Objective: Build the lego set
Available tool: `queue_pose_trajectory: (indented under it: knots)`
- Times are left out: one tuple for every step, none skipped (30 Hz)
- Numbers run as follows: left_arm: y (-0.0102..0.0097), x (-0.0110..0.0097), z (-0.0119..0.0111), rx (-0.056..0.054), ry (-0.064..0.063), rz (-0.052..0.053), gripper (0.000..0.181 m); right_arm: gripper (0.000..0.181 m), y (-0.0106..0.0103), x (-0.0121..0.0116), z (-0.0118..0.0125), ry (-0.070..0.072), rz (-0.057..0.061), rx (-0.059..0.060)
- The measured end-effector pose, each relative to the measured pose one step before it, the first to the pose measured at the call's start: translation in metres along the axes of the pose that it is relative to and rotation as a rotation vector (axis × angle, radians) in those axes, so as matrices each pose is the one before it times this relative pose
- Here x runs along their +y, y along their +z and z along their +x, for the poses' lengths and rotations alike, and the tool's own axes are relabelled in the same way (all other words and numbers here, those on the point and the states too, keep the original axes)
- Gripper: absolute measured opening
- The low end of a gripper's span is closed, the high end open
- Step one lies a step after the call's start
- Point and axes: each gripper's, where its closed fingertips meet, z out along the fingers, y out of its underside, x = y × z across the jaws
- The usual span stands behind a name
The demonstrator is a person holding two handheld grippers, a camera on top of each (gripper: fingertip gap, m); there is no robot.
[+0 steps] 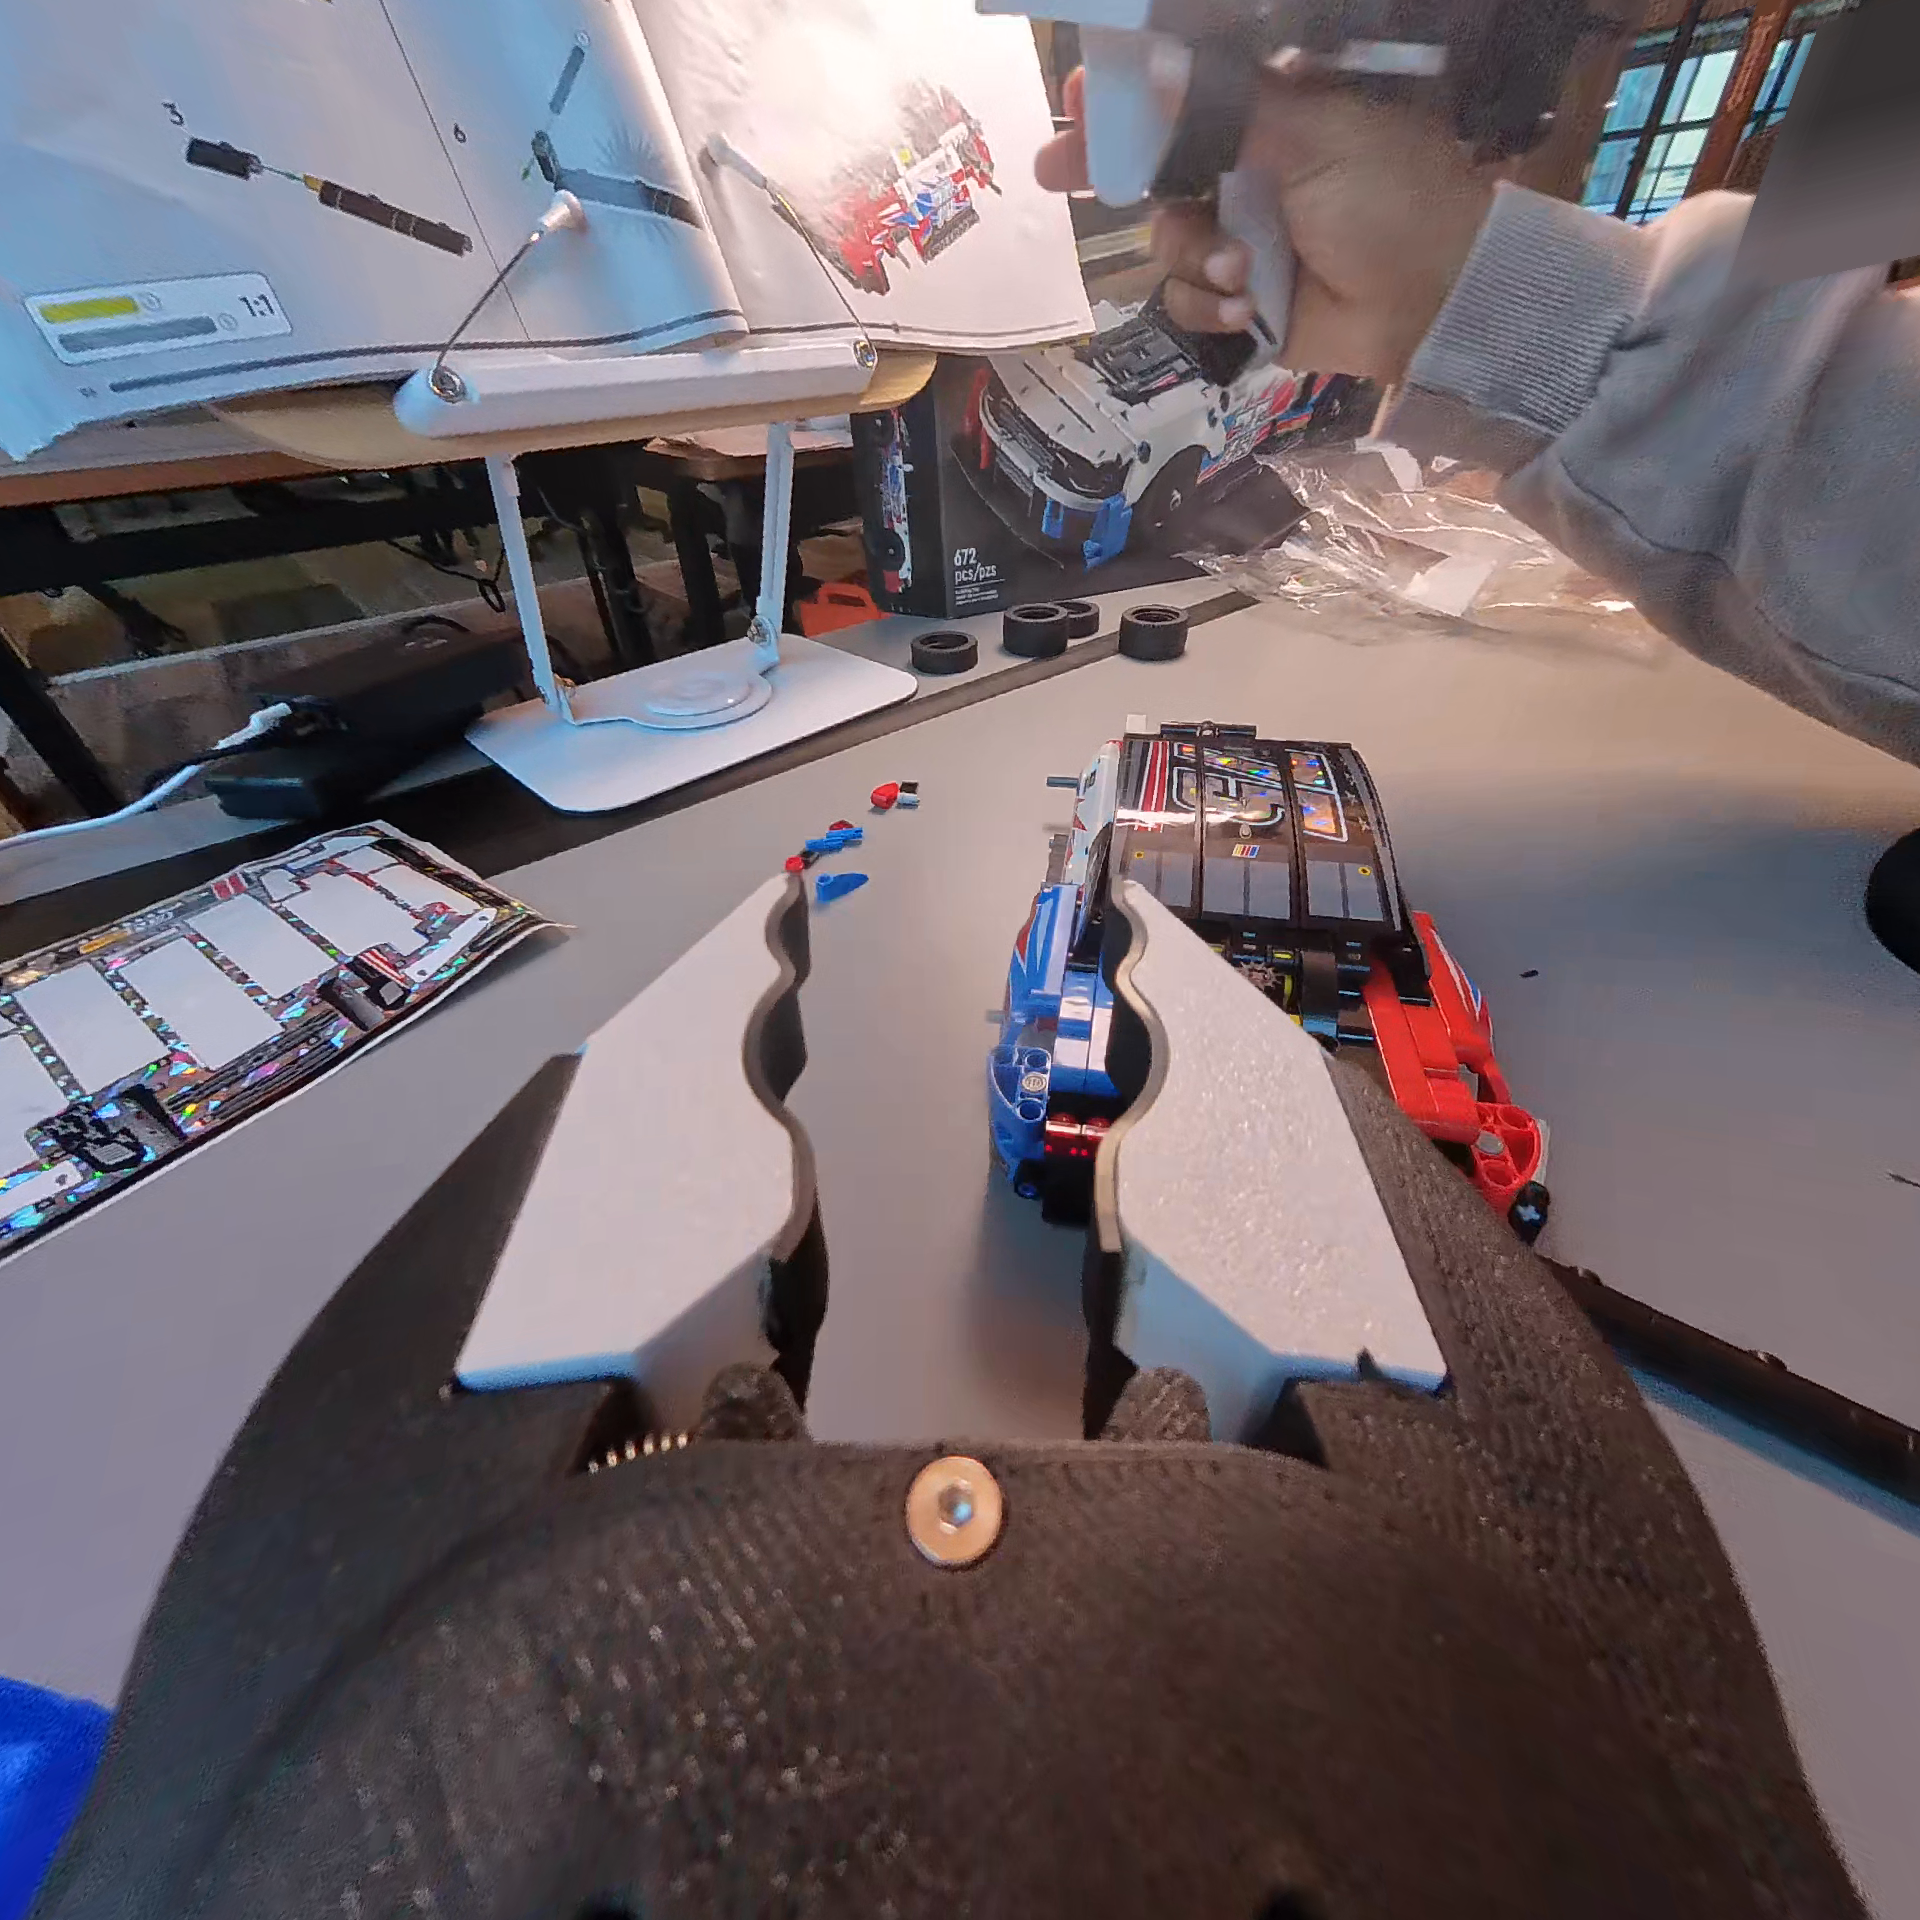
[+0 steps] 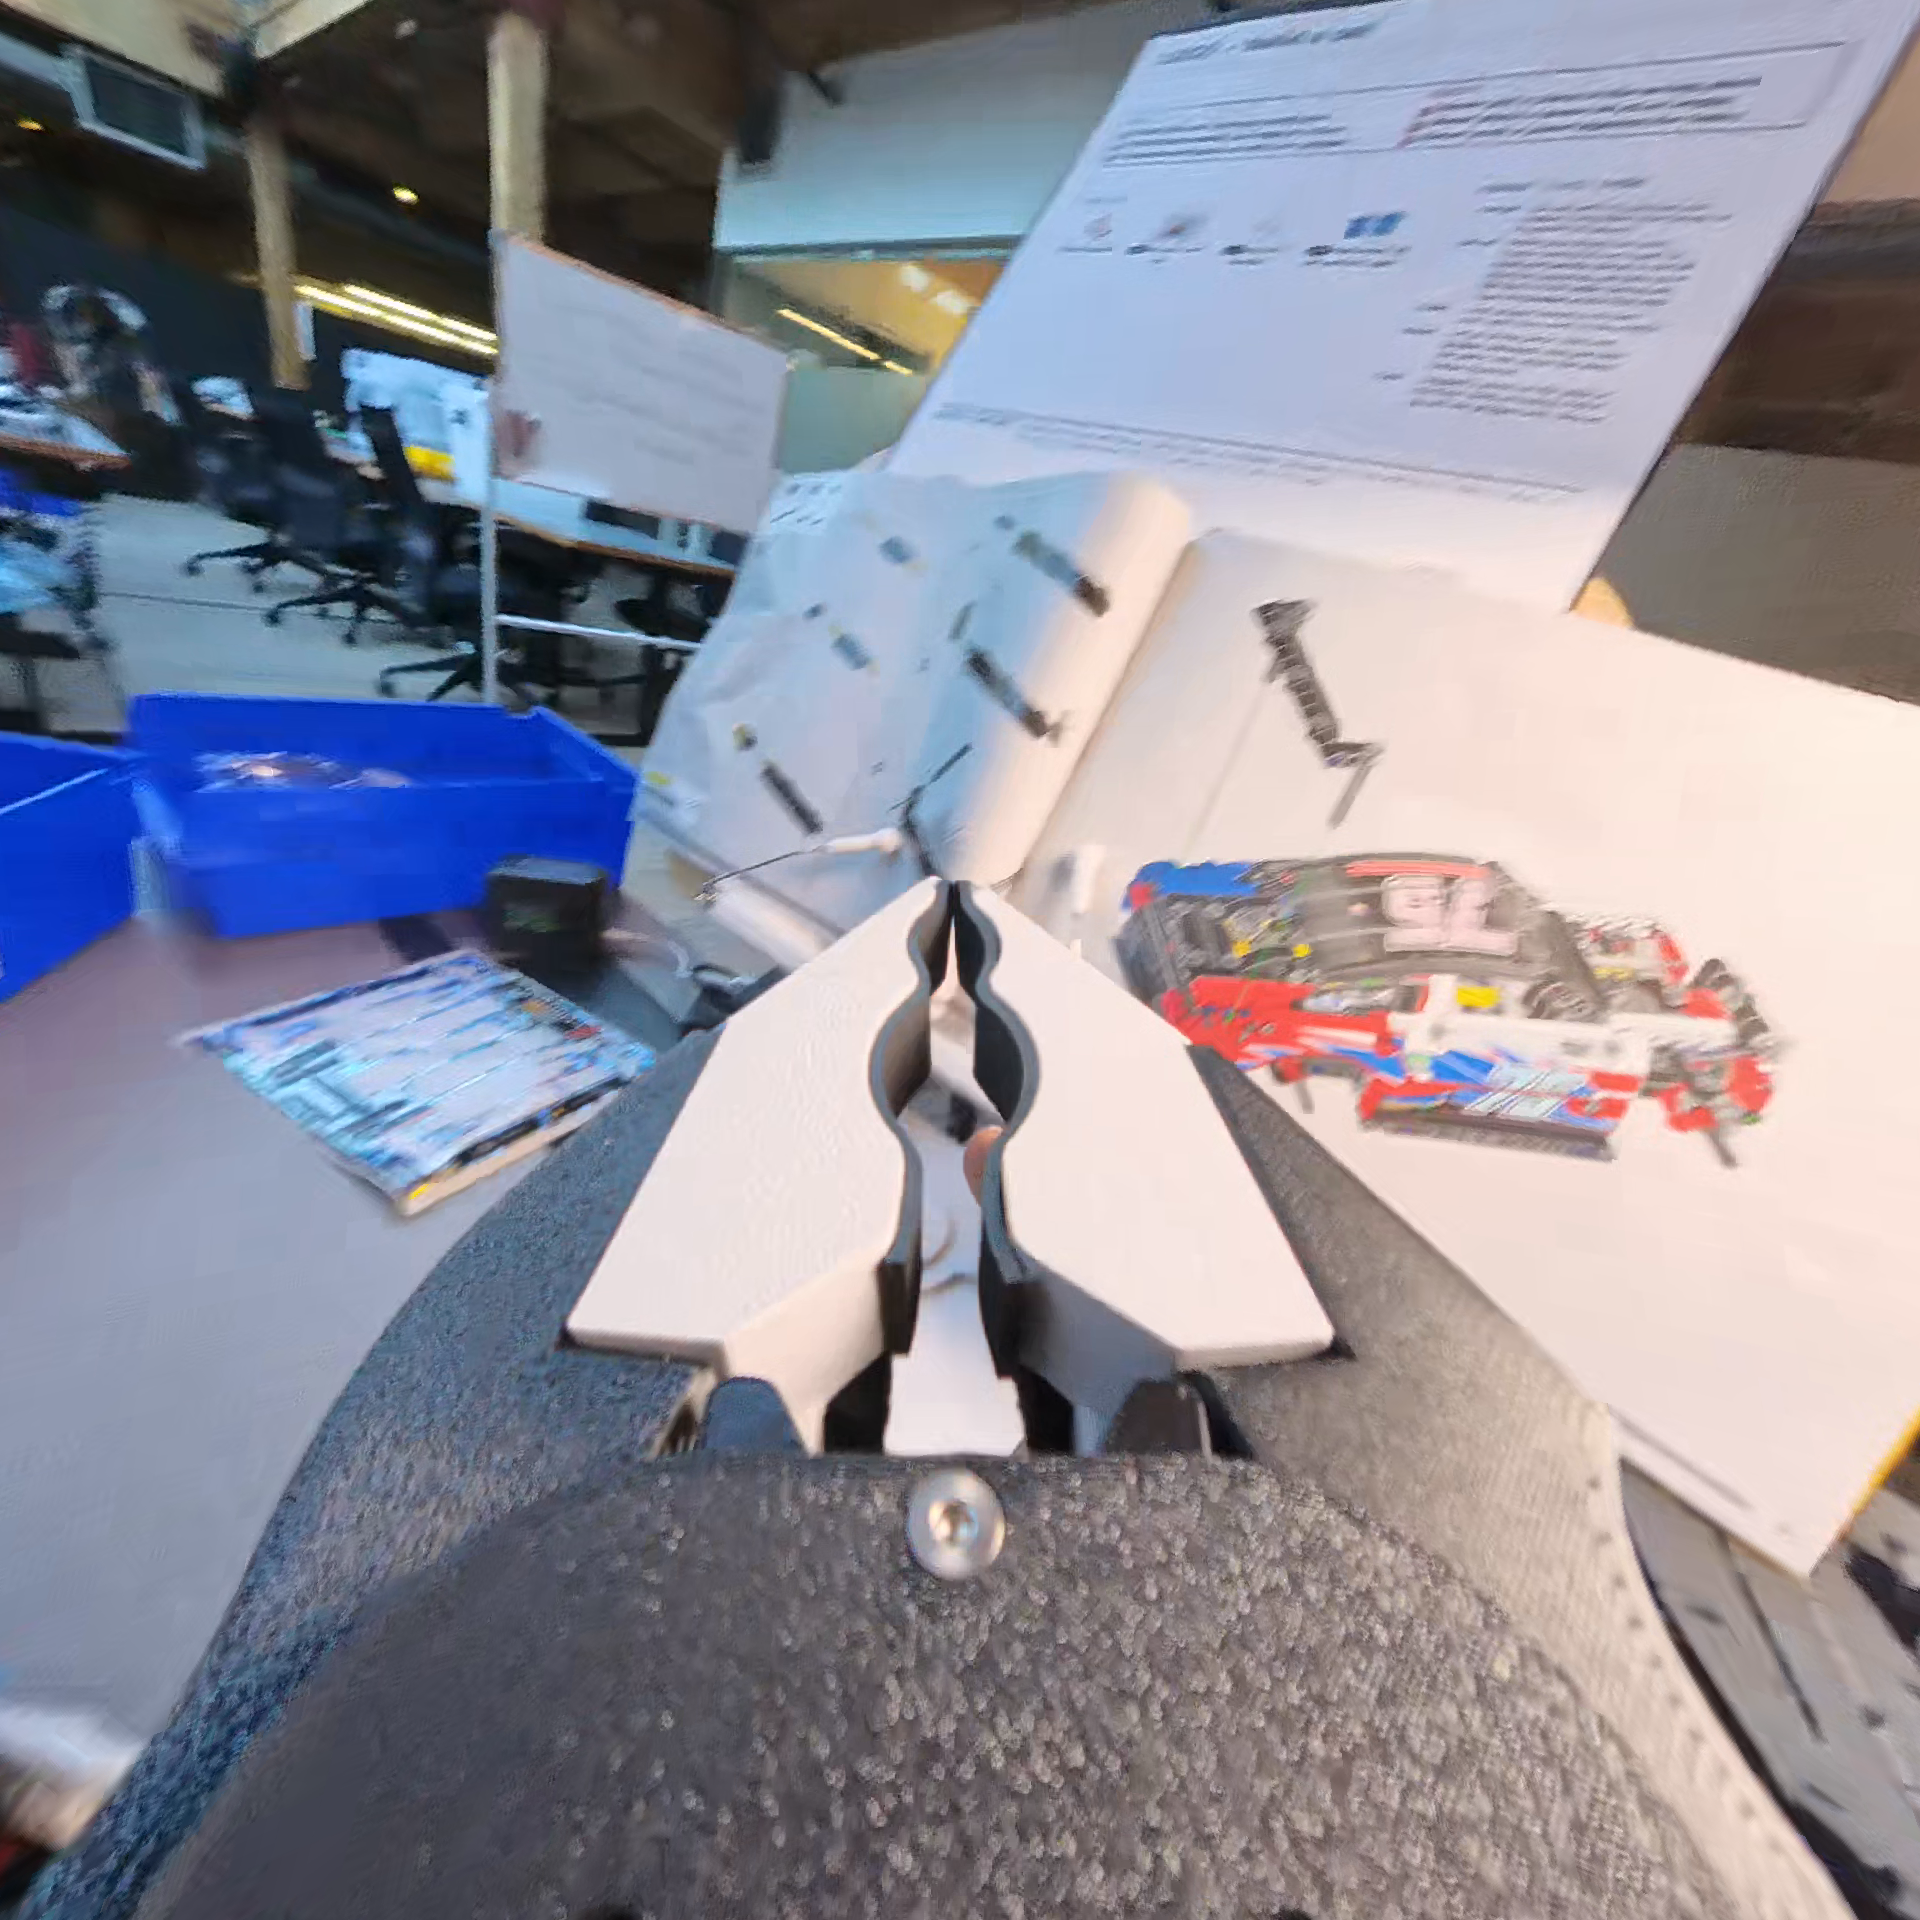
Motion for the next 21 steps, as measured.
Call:
queue_pose_trajectory:
  knots:
    - [-0.00154,-0.00170,-0.00102,-0.0106,0.0136,0.0074,0.052,0.000,0.01651,-0.00612,0.01559,0.0029,-0.0005,0.0469]
    - [-0.00141,-0.00143,-0.00145,-0.0115,0.0118,0.0051,0.050,0.000,0.01658,-0.00527,0.01265,0.0015,-0.0027,0.0377]
    - [-0.00122,-0.00149,-0.00135,-0.0088,0.0069,0.0064,0.050,0.000,0.01596,-0.00446,0.01084,-0.0025,-0.0028,0.0328]
    - [-0.00106,-0.00167,-0.00102,-0.0053,0.0016,0.0071,0.050,0.000,0.01492,-0.00296,0.00932,0.0077,-0.0095,0.0282]
    - [-0.00079,-0.00099,-0.00117,-0.0059,-0.0017,0.0035,0.050,0.000,0.01370,-0.00131,0.00826,0.0128,-0.0192,0.0240]
    - [-0.00041,-0.00023,-0.00110,-0.0053,-0.0024,-0.0001,0.051,0.000,0.01164,-0.00207,0.00784,0.0168,-0.0139,0.0246]
    - [-0.00030,0.00036,-0.00023,0.0010,-0.0033,-0.0030,0.052,0.000,0.00956,-0.00336,0.00632,0.0151,-0.0044,0.0190]
    - [-0.00026,-0.00011,0.00014,0.0025,-0.0043,0.0004,0.053,0.000,0.00811,-0.00347,0.00466,0.0086,-0.0029,0.0101]
    - [-0.00020,-0.00047,0.00046,0.0034,-0.0028,0.0029,0.053,0.000,0.00685,-0.00217,0.00437,0.0020,-0.0096,0.0101]
    - [-0.00009,0.00020,0.00023,0.0022,-0.0016,-0.0014,0.053,0.000,0.00572,-0.00133,0.00411,0.0020,-0.0126,0.0093]
    - [0.00011,0.00036,0.00004,0.0006,-0.0006,-0.0026,0.053,0.000,0.00456,-0.00010,0.00258,0.0074,-0.0159,0.0000]
    - [-0.00011,-0.00020,0.00013,0.0010,0.0001,0.0001,0.052,0.000,0.00314,0.00114,0.00174,0.0090,-0.0214,-0.0034]
    - [-0.00034,-0.00096,0.00010,-0.0006,0.0012,0.0042,0.052,0.000,0.00162,0.00117,0.00153,0.0042,-0.0159,-0.0010]
    - [-0.00051,-0.00144,-0.00011,-0.0019,0.0029,0.0062,0.051,0.000,0.00019,0.00064,0.00087,-0.0012,-0.0065,-0.0020]
    - [-0.00063,-0.00118,-0.00011,-0.0016,0.0035,0.0044,0.050,0.000,-0.00086,0.00106,0.00063,-0.0040,-0.0030,-0.0012]
    - [-0.00049,-0.00066,-0.00049,-0.0044,0.0020,0.0020,0.048,0.000,-0.00132,0.00200,0.00067,-0.0038,-0.0034,-0.0004]
    - [-0.00022,-0.00028,-0.00062,-0.0041,0.0003,-0.0001,0.047,0.000,-0.00126,0.00319,0.00063,-0.0042,-0.0060,-0.0010]
    - [-0.00005,0.00021,-0.00053,-0.0023,-0.0014,-0.0021,0.047,0.000,-0.00122,0.00415,0.00054,-0.0065,-0.0094,-0.0015]
    - [-0.00012,-0.00026,-0.00050,-0.0035,-0.0013,0.0012,0.047,0.000,-0.00131,0.00467,0.00088,-0.0068,-0.0115,0.0005]
    - [-0.00005,-0.00028,-0.00007,0.0000,-0.0004,0.0021,0.046,0.000,-0.00142,0.00442,0.00124,-0.0053,-0.0094,0.0015]
    - [0.00017,0.00026,0.00012,0.0015,-0.0015,-0.0019,0.046,0.000,-0.00159,0.00384,0.00089,-0.0030,-0.0056,-0.0011]
